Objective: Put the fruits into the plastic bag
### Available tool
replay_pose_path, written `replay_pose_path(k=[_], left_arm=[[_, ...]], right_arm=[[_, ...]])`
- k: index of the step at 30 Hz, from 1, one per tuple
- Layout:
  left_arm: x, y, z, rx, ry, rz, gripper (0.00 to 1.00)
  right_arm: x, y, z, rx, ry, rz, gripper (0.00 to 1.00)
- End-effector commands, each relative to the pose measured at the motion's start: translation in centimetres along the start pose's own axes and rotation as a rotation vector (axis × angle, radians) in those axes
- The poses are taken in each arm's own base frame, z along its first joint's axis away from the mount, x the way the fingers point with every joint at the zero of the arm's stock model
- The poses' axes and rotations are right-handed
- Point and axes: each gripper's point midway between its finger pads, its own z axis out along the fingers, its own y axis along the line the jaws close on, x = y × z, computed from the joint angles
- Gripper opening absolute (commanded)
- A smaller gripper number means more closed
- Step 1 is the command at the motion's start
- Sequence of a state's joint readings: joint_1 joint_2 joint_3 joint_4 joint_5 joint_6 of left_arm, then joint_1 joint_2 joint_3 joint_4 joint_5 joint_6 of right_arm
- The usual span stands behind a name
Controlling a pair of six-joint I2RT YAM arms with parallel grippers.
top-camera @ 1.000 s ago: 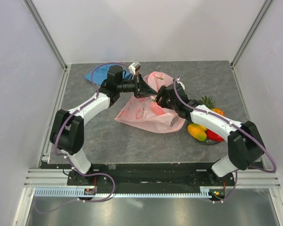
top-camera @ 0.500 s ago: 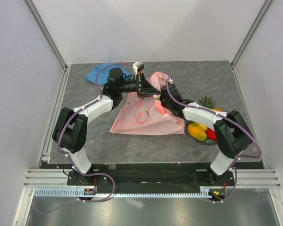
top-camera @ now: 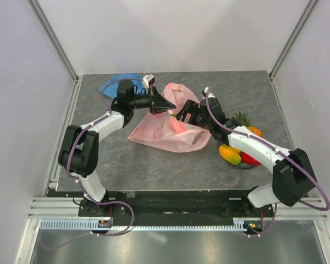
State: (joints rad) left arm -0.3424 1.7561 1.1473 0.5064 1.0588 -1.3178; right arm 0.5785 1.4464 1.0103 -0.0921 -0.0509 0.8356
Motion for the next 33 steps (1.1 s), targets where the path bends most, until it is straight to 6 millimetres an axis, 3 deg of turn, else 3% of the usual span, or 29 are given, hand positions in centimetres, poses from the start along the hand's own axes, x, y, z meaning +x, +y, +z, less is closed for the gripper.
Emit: replay_pose_path(k=[1,6,11,20,23,25,29,33], left_arm=[[1.0,0.2,0.0,0.008,0.05,0.048,0.02],[1.0,0.6,0.0,-0.002,0.053,0.047,0.02],[0.8,1.3,-0.3,-0.033,0.046,0.056,0.02],[0.7,1.9,-0.8,-0.095,0.034,0.099,0.02],[0.6,1.8,-1.0,-0.106,0.031,0.109,0.02],[0.5,1.8,-1.1,-0.115,0.024,0.123,0.02],[0.4,1.9,-1.2,-0.133,0.019,0.131,0.01],[0.4,1.9,-1.1,-0.138,0.019,0.137,0.02]], right_arm=[[1.5,-1.2,-0.5,0.004,0.039,-0.034,0.93],[0.5,-1.0,-2.0,-0.002,-0.008,-0.05,0.95],[-1.7,-0.4,-5.1,-0.007,-0.093,-0.064,0.93],[-7.1,-2.3,-10.5,0.122,-0.283,-0.084,0.93],[-8.8,-3.7,-12.2,0.193,-0.314,-0.077,0.92],[-8.7,-6.5,-13.6,0.316,-0.296,-0.054,0.91],[-7.9,-9.5,-15.9,0.494,-0.211,-0.123,0.89],[-4.7,-12.9,-16.7,0.628,-0.034,-0.208,0.86]])
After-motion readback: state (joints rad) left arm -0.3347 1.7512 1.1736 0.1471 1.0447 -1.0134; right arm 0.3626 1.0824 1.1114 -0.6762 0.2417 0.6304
